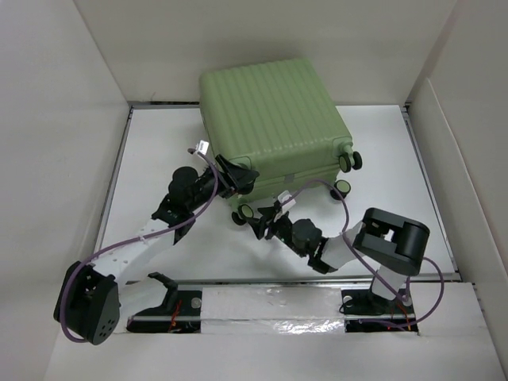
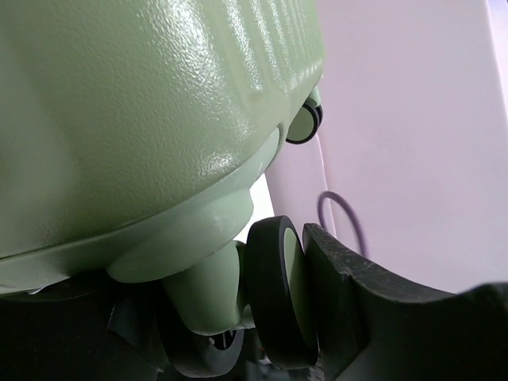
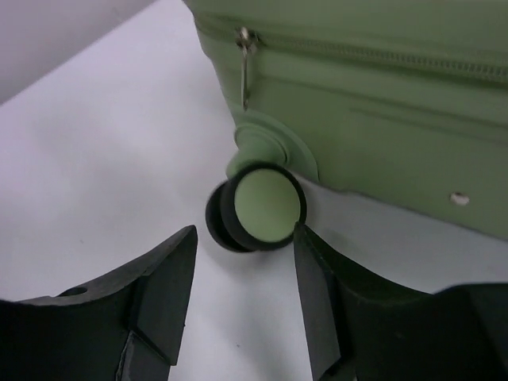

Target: Pack the luggage

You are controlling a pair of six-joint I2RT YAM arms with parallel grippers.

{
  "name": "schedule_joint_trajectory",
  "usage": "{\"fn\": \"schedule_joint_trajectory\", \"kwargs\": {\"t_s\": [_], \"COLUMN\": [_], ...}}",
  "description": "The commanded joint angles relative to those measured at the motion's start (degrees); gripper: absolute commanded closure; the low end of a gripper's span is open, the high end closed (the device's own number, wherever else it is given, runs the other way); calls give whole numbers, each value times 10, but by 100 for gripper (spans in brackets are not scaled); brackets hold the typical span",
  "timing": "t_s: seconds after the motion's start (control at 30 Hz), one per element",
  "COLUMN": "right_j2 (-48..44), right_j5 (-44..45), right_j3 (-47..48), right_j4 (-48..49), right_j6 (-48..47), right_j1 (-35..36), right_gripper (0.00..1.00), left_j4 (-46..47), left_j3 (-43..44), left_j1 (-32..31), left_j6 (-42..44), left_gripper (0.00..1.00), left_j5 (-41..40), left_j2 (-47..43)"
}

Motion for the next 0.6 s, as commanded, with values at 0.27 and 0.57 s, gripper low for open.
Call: {"fn": "schedule_joint_trajectory", "kwargs": {"t_s": [0.27, 0.57], "right_j2": [-171, -280], "right_j5": [35, 17], "right_j3": [-84, -99], "right_j4": [-40, -172], "right_j6": [-56, -84], "right_j1": [-24, -79], "right_gripper": [39, 38], "left_j4": [297, 329], "left_j3": [44, 68], "left_j1": [-189, -206], "left_j6": [39, 35], "left_gripper": [100, 100], "left_j5": [18, 15], "left_j2": [83, 114]}}
